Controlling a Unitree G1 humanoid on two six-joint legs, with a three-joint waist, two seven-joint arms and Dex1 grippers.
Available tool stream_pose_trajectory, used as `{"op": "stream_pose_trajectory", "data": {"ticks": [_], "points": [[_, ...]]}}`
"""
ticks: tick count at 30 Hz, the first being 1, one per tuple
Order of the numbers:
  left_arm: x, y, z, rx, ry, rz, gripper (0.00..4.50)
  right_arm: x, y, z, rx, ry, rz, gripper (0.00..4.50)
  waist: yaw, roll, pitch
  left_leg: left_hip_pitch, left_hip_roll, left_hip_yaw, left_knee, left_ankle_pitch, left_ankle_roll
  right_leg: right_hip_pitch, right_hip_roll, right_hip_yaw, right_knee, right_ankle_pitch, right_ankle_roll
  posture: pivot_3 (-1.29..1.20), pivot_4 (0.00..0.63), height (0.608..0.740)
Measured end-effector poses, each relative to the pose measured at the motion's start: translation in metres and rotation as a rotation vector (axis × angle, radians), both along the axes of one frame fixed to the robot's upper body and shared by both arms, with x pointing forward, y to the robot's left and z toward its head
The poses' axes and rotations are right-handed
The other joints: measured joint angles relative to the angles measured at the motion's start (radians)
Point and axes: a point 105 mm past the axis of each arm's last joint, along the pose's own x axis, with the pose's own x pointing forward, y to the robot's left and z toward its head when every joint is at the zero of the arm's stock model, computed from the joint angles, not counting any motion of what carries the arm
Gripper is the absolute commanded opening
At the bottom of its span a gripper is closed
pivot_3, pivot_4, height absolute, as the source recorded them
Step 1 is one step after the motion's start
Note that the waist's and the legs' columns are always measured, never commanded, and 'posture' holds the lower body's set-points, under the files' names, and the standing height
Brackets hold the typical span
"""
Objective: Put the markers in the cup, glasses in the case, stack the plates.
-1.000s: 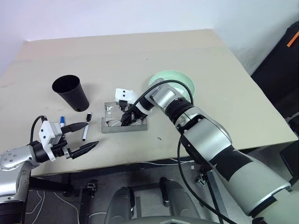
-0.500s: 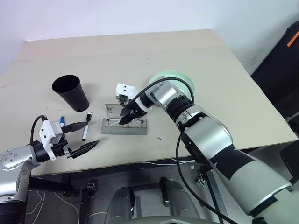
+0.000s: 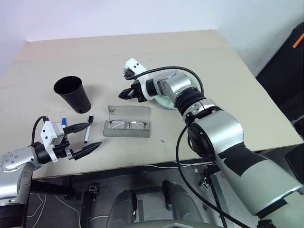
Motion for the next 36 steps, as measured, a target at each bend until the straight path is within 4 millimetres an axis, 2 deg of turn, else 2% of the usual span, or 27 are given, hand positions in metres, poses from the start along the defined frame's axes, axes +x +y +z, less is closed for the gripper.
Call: {"op": "stream_pose_trajectory", "data": {"ticks": [4, 8, 10, 15, 21, 29, 36], "points": [[0.0, 0.001, 0.001, -0.003, -0.004, 0.009, 4.5, 0.019, -0.018, -0.003, -0.002, -0.041, -0.185, 0.03, 0.0, 0.0, 0.0, 0.0, 0.0, 0.0, 0.0, 0.0, 0.0, 0.0, 0.0, 0.0, -0.001, 0.0, 0.0, 0.0, 0.15, 0.733], [-0.001, 0.001, 0.001, -0.001, -0.003, 0.011, 4.5, 0.022, -0.03, -0.023, -0.06, -0.008, -0.238, 0.03, -0.001, 0.0, 0.0, 0.0, 0.0, 0.0, 0.0, 0.0, 0.0, 0.0, 0.0, 0.0, -0.001, 0.0, 0.0, 0.0, 0.15, 0.733], [-0.001, 0.001, 0.001, 0.001, -0.006, 0.011, 4.5, 0.017, -0.031, -0.034, -0.105, 0.019, -0.205, 0.03, -0.001, 0.0, 0.0, 0.0, 0.0, 0.0, 0.0, 0.0, 0.0, 0.0, 0.0, 0.0, -0.001, 0.0, 0.0, 0.0, 0.15, 0.733], [-0.003, 0.001, -0.001, 0.004, 0.003, 0.014, 4.5, 0.001, -0.022, -0.046, -0.19, 0.062, -0.046, 0.03, -0.001, 0.0, 0.0, 0.0, 0.0, 0.0, 0.0, 0.0, 0.0, 0.001, 0.001, 0.0, 0.0, 0.0, 0.0, 0.0, 0.15, 0.733], [-0.003, 0.003, 0.001, 0.015, 0.003, 0.015, 4.5, -0.025, -0.009, -0.042, -0.188, 0.131, 0.196, 0.03, -0.001, 0.0, 0.0, 0.0, 0.0, 0.0, 0.0, 0.0, 0.0, 0.001, 0.001, 0.0, 0.0, 0.0, 0.0, 0.0, 0.15, 0.733], [0.0, 0.002, 0.006, 0.018, -0.008, 0.009, 4.5, -0.039, -0.001, -0.037, -0.211, 0.136, 0.338, 0.03, 0.0, 0.0, 0.0, 0.0, 0.0, 0.0, 0.0, 0.0, 0.0, 0.001, 0.001, 0.0, 0.001, 0.0, 0.0, 0.0, 0.15, 0.733], [0.002, 0.003, 0.007, 0.019, -0.008, 0.009, 4.5, -0.055, -0.006, -0.053, -0.199, 0.199, 0.421, 0.03, 0.001, 0.0, 0.0, 0.0, 0.0, 0.0, 0.001, 0.0, 0.0, 0.0, 0.001, 0.0, 0.001, 0.0, 0.0, 0.0, 0.15, 0.733]]}}
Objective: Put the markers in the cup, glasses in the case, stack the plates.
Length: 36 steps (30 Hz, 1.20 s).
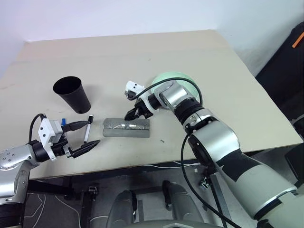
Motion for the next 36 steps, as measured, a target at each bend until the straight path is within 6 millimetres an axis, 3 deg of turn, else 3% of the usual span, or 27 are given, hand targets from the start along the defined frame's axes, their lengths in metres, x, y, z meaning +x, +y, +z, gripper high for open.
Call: {"op": "stream_pose_trajectory", "data": {"ticks": [7, 11, 14, 18, 25, 33, 36], "points": [[0.001, 0.004, 0.001, -0.003, -0.001, 0.017, 4.5, -0.024, 0.001, -0.006, 0.087, -0.029, 0.093, 0.03, 0.0, 0.0, 0.0, 0.002, 0.0, 0.0, 0.001, 0.0, 0.0, 0.0, 0.0, 0.0, 0.004, 0.0, 0.0, 0.0, 0.15, 0.733], [0.001, 0.006, 0.0, -0.004, 0.0, 0.028, 4.5, -0.027, 0.005, 0.011, 0.144, -0.068, 0.089, 0.03, 0.0, 0.0, 0.0, 0.005, 0.0, 0.0, 0.001, 0.0, 0.0, 0.0, 0.0, 0.0, 0.007, -0.002, -0.002, 0.0, 0.15, 0.733], [-0.001, 0.011, 0.001, -0.007, -0.001, 0.053, 4.5, -0.025, 0.0, 0.018, 0.156, -0.094, 0.07, 0.03, 0.0, 0.0, 0.0, 0.008, 0.001, 0.0, 0.0, 0.0, 0.0, 0.002, 0.0, 0.0, 0.008, -0.003, -0.004, 0.0, 0.15, 0.733], [-0.003, 0.011, 0.0, -0.012, 0.008, 0.069, 4.5, -0.021, -0.01, 0.003, 0.124, -0.077, 0.022, 0.03, 0.0, 0.0, 0.0, 0.007, 0.001, 0.001, 0.0, 0.0, -0.001, 0.002, 0.0, 0.0, 0.008, -0.003, -0.004, 0.0, 0.15, 0.733], [-0.002, 0.008, 0.005, -0.046, -0.007, 0.085, 4.5, -0.021, -0.008, -0.009, 0.058, -0.148, 0.037, 0.03, -0.001, 0.0, 0.0, 0.007, 0.001, 0.001, -0.001, 0.0, 0.0, 0.002, 0.0, 0.0, 0.007, -0.004, -0.005, 0.0, 0.15, 0.733], [-0.002, 0.021, 0.012, -0.079, -0.019, 0.168, 4.5, -0.019, -0.008, -0.008, 0.055, -0.187, 0.052, 0.03, -0.001, -0.001, 0.0, 0.008, 0.001, 0.001, -0.001, 0.0, 0.0, 0.002, 0.0, 0.0, 0.008, -0.004, -0.005, 0.0, 0.15, 0.733], [-0.002, 0.023, 0.023, -0.166, -0.036, 0.223, 4.5, -0.014, -0.015, -0.001, 0.084, -0.172, 0.022, 0.03, 0.001, -0.001, 0.0, 0.007, 0.002, 0.001, -0.001, 0.0, 0.0, 0.002, 0.0, -0.001, 0.007, -0.004, -0.005, 0.0, 0.15, 0.733]]}}
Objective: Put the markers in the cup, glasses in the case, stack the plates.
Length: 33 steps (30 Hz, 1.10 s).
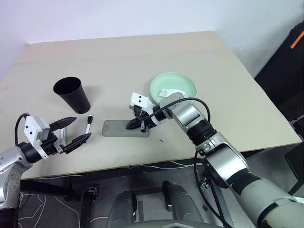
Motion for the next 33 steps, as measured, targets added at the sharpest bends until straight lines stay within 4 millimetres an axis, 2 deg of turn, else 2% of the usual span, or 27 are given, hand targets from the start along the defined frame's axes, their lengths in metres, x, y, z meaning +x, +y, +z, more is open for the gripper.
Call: {"op": "stream_pose_trajectory", "data": {"ticks": [3, 7, 13, 16, 21, 26, 33], "points": [[-0.006, 0.007, 0.007, -0.022, -0.005, 0.049, 4.5, 0.007, -0.007, 0.014, 0.033, -0.02, -0.025, 0.03, -0.004, 0.0, 0.0, 0.0, 0.0, 0.001, 0.0, 0.0, 0.0, 0.0, 0.0, 0.0, -0.001, 0.0, 0.0, 0.0, 0.15, 0.733], [-0.012, 0.021, 0.017, -0.066, -0.002, 0.174, 4.5, 0.013, -0.021, 0.016, 0.033, -0.023, -0.065, 0.03, -0.002, 0.0, 0.0, 0.0, 0.0, 0.001, -0.002, 0.0, 0.0, -0.001, 0.0, 0.0, -0.001, -0.001, -0.001, 0.0, 0.15, 0.733], [-0.012, 0.037, 0.007, -0.051, 0.092, 0.349, 4.5, 0.016, -0.027, 0.015, 0.038, -0.01, -0.091, 0.03, -0.002, 0.0, 0.0, 0.0, 0.0, 0.0, -0.002, 0.0, 0.0, -0.001, 0.001, 0.0, -0.001, -0.003, 0.002, 0.0, 0.15, 0.733], [-0.01, 0.038, 0.011, -0.054, 0.107, 0.416, 4.5, 0.017, -0.028, 0.017, 0.056, -0.008, -0.106, 0.03, -0.001, 0.0, 0.0, 0.0, 0.0, 0.0, -0.002, 0.0, 0.0, 0.0, 0.001, 0.0, -0.001, -0.003, 0.002, 0.0, 0.15, 0.733], [0.012, 0.067, 0.008, 0.014, 0.235, 0.699, 4.5, 0.02, -0.029, 0.019, 0.068, -0.007, -0.119, 0.03, -0.001, -0.001, 0.0, 0.001, -0.001, -0.001, -0.002, 0.0, 0.0, 0.0, 0.002, 0.0, 0.0, -0.003, 0.003, 0.0, 0.15, 0.733], [0.023, 0.063, -0.006, -0.013, 0.378, 0.755, 4.5, 0.026, -0.032, 0.023, 0.076, -0.014, -0.15, 0.03, -0.001, -0.001, 0.0, 0.001, -0.001, -0.001, -0.002, 0.0, 0.0, 0.0, 0.002, 0.0, 0.0, -0.001, 0.0, 0.0, 0.15, 0.733], [0.028, 0.059, -0.022, -0.032, 0.541, 0.781, 4.5, 0.03, -0.033, 0.031, 0.084, -0.044, -0.163, 0.03, -0.001, -0.002, 0.0, 0.001, -0.001, -0.001, -0.002, 0.0, 0.0, 0.0, 0.003, 0.0, 0.0, -0.001, 0.0, 0.0, 0.15, 0.733]]}}
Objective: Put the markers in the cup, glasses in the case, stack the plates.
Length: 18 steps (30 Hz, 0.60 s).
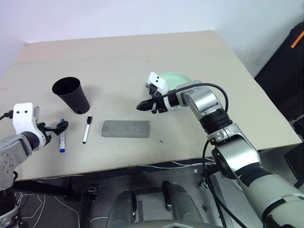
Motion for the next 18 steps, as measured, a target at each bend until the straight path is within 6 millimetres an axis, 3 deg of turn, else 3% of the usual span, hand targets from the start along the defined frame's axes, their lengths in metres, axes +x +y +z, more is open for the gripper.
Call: {"op": "stream_pose_trajectory", "data": {"ticks": [6, 18], "points": [[-0.014, 0.003, -0.022, -0.004, 0.216, 0.054, 4.5, 0.006, -0.008, 0.003, 0.006, -0.015, -0.042, 0.03, -0.001, 0.0, 0.0, 0.0, 0.0, 0.0, 0.0, 0.0, 0.0, 0.0, 0.0, 0.0, 0.0, 0.0, 0.0, 0.0, 0.15, 0.733], [-0.015, -0.007, -0.022, -0.018, 0.259, 0.038, 4.5, 0.008, -0.009, 0.003, 0.004, -0.028, -0.063, 0.03, 0.0, 0.0, 0.0, 0.0, 0.0, 0.0, 0.0, 0.0, 0.0, 0.0, -0.001, 0.0, 0.0, 0.0, 0.0, 0.0, 0.15, 0.733]]}}
